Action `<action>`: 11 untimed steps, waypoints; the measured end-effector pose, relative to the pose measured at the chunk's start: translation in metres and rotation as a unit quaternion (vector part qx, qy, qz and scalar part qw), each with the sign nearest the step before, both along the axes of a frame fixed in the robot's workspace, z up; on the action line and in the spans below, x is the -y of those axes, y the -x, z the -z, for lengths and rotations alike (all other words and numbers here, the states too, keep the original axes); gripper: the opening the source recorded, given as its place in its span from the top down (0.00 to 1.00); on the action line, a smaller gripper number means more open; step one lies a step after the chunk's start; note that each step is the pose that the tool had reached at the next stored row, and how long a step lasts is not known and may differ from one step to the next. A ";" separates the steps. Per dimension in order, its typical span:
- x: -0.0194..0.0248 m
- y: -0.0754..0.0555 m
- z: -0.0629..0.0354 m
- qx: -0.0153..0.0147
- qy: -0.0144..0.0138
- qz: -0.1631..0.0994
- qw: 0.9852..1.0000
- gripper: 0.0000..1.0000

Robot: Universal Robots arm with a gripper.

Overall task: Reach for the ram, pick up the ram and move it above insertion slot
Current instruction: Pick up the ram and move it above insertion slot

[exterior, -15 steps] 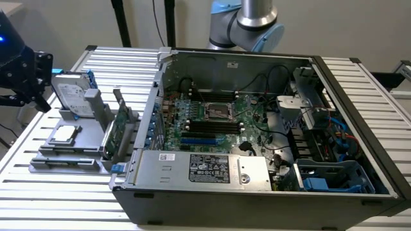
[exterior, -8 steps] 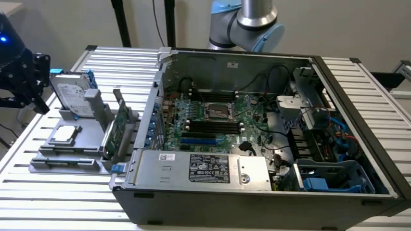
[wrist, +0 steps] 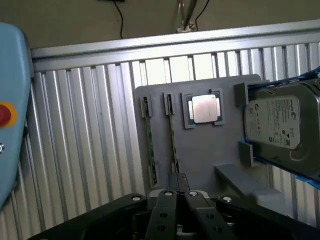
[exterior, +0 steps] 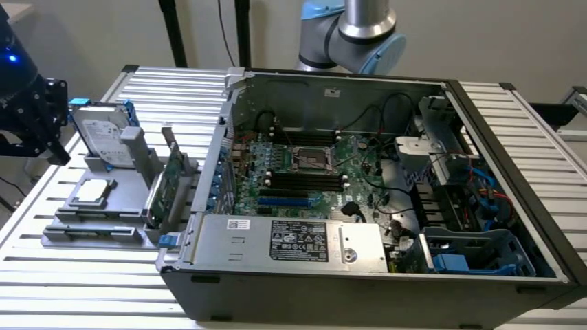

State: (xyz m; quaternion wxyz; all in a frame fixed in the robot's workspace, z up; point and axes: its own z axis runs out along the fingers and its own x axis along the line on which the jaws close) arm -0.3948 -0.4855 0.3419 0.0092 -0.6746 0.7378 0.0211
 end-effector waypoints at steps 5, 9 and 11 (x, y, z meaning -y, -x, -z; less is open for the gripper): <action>0.0000 0.000 0.0031 0.000 0.000 -0.045 0.999 0.89; 0.0000 0.000 0.0043 0.000 0.000 -0.078 0.997 0.89; 0.0001 0.000 0.0043 0.000 0.000 -0.080 0.997 0.89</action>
